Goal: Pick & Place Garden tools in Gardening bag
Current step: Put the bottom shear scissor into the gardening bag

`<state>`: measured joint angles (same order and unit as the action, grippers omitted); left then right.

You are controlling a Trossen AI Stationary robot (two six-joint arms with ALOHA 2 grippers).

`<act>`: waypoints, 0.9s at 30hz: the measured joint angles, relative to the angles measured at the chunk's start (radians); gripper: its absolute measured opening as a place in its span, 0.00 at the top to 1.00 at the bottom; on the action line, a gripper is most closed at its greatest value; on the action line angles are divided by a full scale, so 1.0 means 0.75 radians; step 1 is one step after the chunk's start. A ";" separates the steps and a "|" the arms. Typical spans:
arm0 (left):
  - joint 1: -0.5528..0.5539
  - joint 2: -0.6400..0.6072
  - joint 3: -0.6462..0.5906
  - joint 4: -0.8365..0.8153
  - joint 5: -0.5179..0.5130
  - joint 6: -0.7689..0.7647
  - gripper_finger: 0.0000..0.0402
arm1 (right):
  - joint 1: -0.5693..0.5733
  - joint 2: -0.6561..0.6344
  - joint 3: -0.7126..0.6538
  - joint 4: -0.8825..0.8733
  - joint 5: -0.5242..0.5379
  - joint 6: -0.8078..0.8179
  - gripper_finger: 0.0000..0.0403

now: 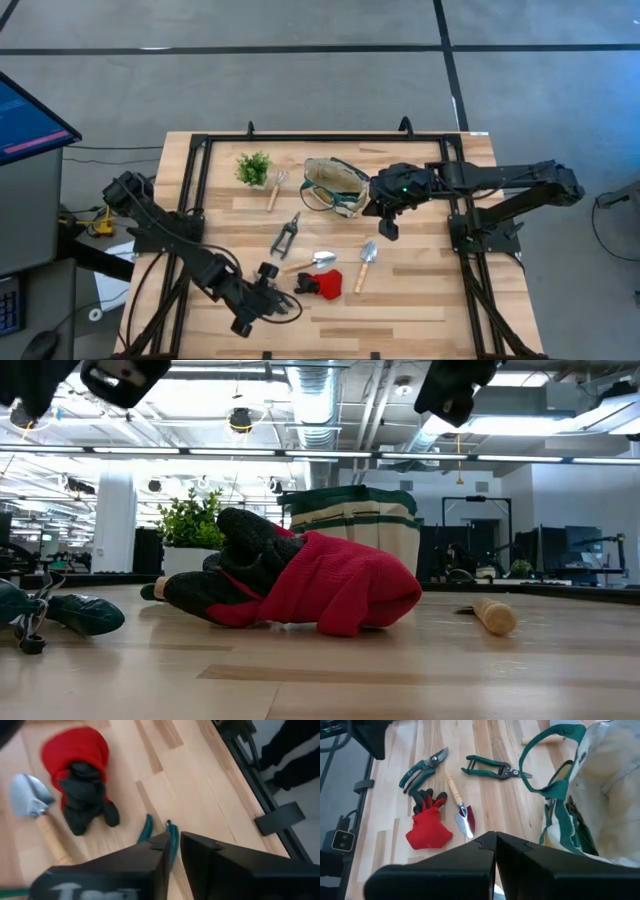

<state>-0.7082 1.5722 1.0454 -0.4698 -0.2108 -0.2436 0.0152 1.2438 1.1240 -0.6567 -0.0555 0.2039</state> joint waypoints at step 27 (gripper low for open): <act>0.004 0.024 -0.190 0.057 0.006 -0.001 0.64 | 0.007 -0.003 0.000 -0.004 -0.001 0.000 1.00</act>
<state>-0.7055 1.5906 0.9026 -0.4267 -0.2066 -0.2440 0.0204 1.2415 1.1240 -0.6598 -0.0559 0.2039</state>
